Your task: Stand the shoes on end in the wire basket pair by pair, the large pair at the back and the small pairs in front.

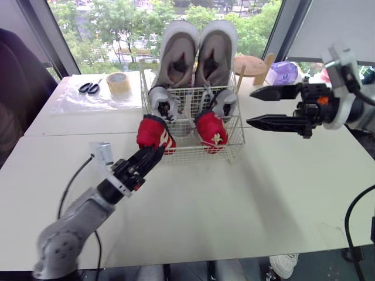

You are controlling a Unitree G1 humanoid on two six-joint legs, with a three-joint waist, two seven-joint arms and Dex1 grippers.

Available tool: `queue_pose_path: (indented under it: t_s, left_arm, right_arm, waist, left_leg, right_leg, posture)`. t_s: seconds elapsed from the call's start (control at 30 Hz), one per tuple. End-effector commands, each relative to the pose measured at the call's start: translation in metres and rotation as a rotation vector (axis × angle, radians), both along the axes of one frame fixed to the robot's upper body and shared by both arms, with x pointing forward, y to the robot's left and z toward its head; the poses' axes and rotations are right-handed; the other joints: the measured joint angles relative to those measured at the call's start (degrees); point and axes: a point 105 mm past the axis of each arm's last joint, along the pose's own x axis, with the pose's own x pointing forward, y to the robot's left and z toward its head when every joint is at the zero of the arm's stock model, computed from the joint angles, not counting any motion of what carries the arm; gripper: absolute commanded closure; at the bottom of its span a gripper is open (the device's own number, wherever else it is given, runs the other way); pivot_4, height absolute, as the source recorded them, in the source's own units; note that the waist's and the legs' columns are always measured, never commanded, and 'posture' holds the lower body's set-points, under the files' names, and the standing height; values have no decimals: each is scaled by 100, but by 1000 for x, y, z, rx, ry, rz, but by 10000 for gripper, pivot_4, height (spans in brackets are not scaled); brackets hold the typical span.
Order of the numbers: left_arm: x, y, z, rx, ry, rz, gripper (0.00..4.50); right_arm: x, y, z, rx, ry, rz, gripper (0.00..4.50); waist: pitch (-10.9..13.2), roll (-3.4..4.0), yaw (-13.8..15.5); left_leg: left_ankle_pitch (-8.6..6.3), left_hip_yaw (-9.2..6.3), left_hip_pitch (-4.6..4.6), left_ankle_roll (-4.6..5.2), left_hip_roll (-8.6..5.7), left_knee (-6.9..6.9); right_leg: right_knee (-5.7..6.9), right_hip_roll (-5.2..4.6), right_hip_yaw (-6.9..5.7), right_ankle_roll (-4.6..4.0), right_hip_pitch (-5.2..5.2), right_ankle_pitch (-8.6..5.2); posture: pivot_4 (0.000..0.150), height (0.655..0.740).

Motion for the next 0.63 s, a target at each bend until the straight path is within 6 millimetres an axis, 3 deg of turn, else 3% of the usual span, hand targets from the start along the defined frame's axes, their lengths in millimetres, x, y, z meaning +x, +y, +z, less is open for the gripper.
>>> queue_pose_path:
  t_s: [0.03, 0.13, 0.23, 0.37, 0.63]
  left_arm:
    - [-25, 14, 0, 132, 35, -68, 13418]
    - [-40, 37, -17, 258, 141, -78, 13418]
    - [-47, 54, -31, 390, 198, -102, 13418]
    - [-48, 64, -31, 429, 204, -128, 13418]
    - [-47, 65, -32, 442, 199, -147, 13418]
  right_arm:
    - [-5, -18, -24, -45, 66, -66, 0]
    - [-9, -44, -69, -127, 198, -165, 0]
    - [-18, -50, -98, -153, 285, -182, 0]
    - [-23, -42, -118, -106, 334, -174, 0]
    - [-16, -23, -131, -61, 326, -141, 0]
  waist:
    - [1, -5, 5]
    - [4, -18, 38]
    - [5, -14, 13]
    - [5, -15, -3]
    - [9, -17, -1]
  left_leg:
    - [0, 3, 1, 0, 0, 0]
    - [-1, 4, -5, -2, 1, -2]
    - [-2, 11, -6, -3, -7, -2]
    - [-6, 11, -6, -9, -4, -3]
    - [-5, 12, -15, -8, -1, -23]
  right_leg:
    - [-1, 0, -2, -2, 1, -1]
    - [-8, -8, -7, -8, -3, -6]
    - [-8, -34, -2, -9, -14, -6]
    - [-9, -35, 1, -9, -24, -6]
    - [-15, -33, 1, -9, -37, -7]
  posture:
    - [1500, 7400]
    - [1500, 7400]
    - [1500, 7400]
    - [1500, 7400]
    - [1500, 7400]
